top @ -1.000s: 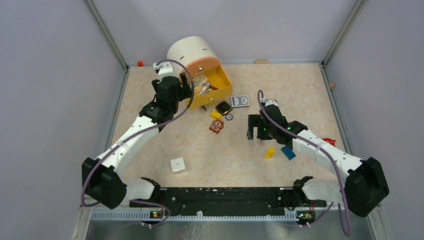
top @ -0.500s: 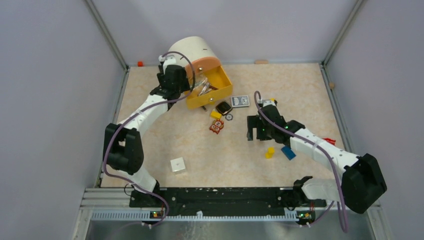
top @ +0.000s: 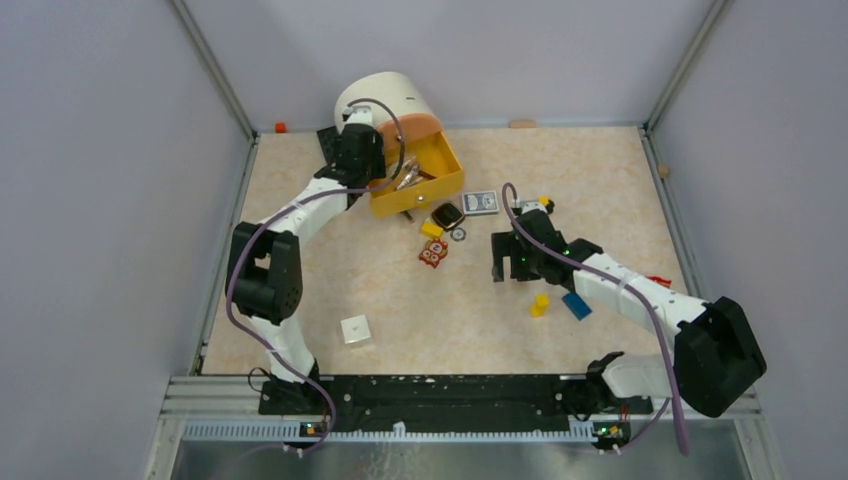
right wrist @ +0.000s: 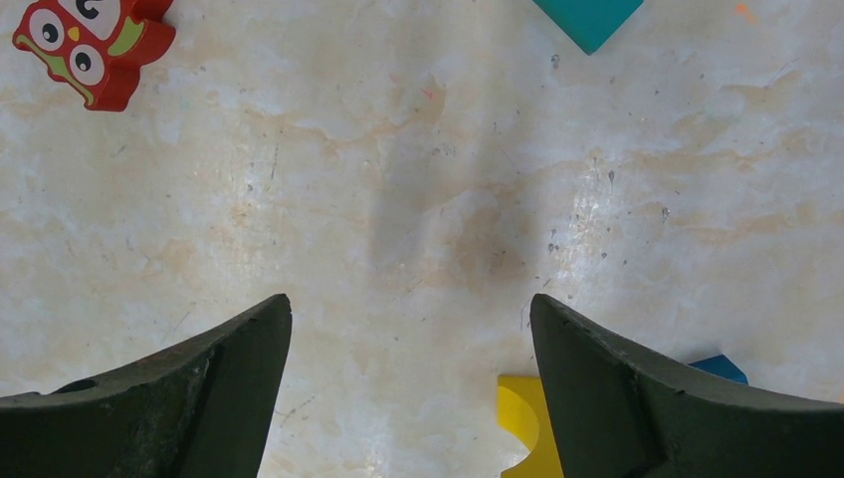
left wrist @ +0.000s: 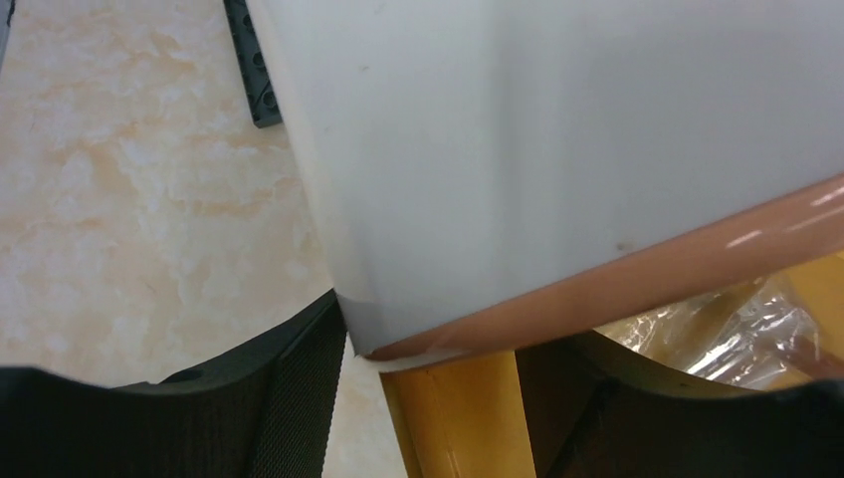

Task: Organize the makeup
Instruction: Move the storage box to the corner of the board.

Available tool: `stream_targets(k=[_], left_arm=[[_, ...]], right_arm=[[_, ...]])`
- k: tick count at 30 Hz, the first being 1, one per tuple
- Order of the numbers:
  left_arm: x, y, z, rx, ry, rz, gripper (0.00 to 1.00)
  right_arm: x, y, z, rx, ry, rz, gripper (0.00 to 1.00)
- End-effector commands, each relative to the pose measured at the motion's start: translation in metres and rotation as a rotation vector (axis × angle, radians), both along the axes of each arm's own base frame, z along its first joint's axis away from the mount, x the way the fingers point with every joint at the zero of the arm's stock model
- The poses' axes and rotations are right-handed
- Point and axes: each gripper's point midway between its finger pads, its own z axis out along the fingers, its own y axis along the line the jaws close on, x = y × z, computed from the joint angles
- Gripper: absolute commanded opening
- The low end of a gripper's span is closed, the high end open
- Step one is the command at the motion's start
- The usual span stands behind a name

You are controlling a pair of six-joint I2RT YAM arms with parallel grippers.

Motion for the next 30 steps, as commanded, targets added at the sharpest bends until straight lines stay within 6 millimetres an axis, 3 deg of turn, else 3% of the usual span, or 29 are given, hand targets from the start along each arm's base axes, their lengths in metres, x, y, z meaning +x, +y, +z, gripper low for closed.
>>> stream_targets(k=[1, 4, 21, 26, 28, 30], left_arm=[[0.032, -0.002, 0.031, 0.01, -0.133, -0.061, 0.65], [0.04, -0.009, 0.028, 0.006, -0.139, -0.135, 0.61], [0.056, -0.098, 0.015, -0.064, -0.154, -0.675, 0.42], [0.057, -0.109, 0.009, -0.091, -0.142, -0.723, 0.46], [0.058, -0.111, 0.01, -0.101, -0.138, -0.723, 0.53], [0.061, -0.103, 0.023, -0.122, -0.145, -0.653, 0.62]], right_arm=[[0.013, 0.006, 0.013, 0.02, -0.047, 0.006, 0.87], [0.013, 0.006, 0.013, 0.021, -0.045, 0.007, 0.87], [0.009, 0.003, 0.008, 0.009, -0.022, 0.004, 0.86], [0.008, 0.003, 0.006, 0.005, -0.017, 0.004, 0.86], [0.008, 0.003, 0.005, 0.003, -0.014, 0.002, 0.85], [0.008, 0.001, 0.007, -0.005, -0.016, -0.002, 0.85]])
